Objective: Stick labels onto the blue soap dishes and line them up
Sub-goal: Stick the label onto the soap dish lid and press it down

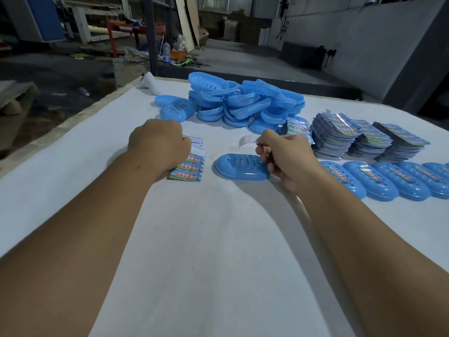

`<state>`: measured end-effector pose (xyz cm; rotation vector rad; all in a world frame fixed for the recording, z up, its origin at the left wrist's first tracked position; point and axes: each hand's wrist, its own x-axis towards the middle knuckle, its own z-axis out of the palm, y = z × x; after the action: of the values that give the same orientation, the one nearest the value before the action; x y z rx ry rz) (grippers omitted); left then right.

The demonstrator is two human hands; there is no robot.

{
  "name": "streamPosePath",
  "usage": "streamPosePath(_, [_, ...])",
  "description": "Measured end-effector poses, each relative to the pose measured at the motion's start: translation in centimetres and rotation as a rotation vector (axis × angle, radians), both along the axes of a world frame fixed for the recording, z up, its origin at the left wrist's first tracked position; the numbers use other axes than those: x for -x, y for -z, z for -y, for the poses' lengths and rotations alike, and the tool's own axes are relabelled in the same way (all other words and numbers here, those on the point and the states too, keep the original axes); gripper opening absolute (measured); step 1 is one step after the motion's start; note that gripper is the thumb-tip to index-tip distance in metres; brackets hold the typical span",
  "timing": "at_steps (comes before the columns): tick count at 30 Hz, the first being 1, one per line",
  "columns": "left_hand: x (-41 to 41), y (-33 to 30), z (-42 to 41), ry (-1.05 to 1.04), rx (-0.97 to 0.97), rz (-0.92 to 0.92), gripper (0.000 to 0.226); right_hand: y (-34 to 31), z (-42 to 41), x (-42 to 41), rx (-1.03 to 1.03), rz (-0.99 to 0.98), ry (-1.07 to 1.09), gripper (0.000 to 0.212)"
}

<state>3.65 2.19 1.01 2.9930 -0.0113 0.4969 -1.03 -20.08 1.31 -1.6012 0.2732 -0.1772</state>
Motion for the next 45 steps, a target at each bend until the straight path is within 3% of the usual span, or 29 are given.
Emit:
streamPosePath(3, [-0.2,0.0,-0.3,-0.078,-0.102,-0.008,0.029,0.0,0.0,0.1,0.017,0.015,0.002,0.011])
streamPosePath(6, [-0.2,-0.2,-0.4,-0.117,-0.032,0.058,0.027,0.1,-0.1,0.2,0.066,0.049,0.013,0.014])
streamPosePath(9, [0.6,-0.7,1.1,0.058,0.409,0.129,0.018,0.1,-0.4,0.3,0.151,0.089,0.034,0.020])
streamPosePath(11, [1.6,-0.8,2.9,0.271,0.736,0.039,0.017,0.2,-0.7,0.4,0.211,0.126,0.038,0.022])
streamPosePath(15, [3.4,0.3,5.8,0.515,0.993,-0.132,0.016,0.6,-1.2,0.3,0.364,0.189,0.031,0.022])
streamPosePath(40, [2.4,0.5,4.9,0.387,1.099,-0.181,0.018,0.7,-1.4,0.5,0.480,0.324,-0.132,0.027])
streamPosePath(45, [2.3,0.4,5.2,0.313,1.063,-0.143,0.004,0.8,-0.8,-0.2,0.497,0.252,0.033,0.023])
